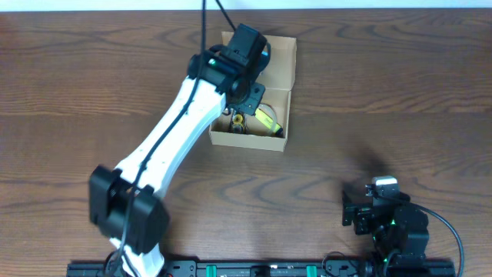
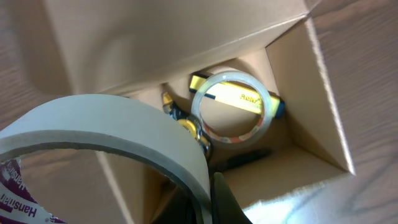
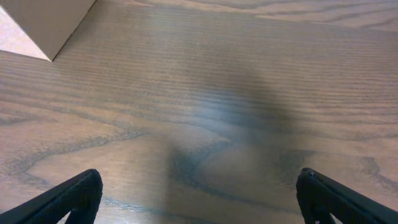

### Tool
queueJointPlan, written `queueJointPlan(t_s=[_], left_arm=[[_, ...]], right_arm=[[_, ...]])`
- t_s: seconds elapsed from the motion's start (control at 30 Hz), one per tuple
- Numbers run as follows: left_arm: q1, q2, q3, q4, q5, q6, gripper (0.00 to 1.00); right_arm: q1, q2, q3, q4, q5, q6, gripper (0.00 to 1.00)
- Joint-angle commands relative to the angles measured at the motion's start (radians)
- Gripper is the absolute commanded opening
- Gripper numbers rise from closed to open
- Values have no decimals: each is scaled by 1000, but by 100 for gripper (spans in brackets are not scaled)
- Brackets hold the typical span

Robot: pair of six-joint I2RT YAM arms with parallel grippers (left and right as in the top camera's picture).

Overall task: Pack container
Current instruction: 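Carry the tape roll with the left gripper and release it into the box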

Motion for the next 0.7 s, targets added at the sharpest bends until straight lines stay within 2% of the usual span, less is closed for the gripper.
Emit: queueJointPlan(t_s=[0.0, 0.67], left_arm=[[7, 57, 43, -8, 53, 45, 6], [-29, 251, 43, 7, 137, 64, 6]], right_arm=[[-6, -5, -8, -2, -3, -14, 99], [-6, -5, -8, -2, -3, -14, 99]])
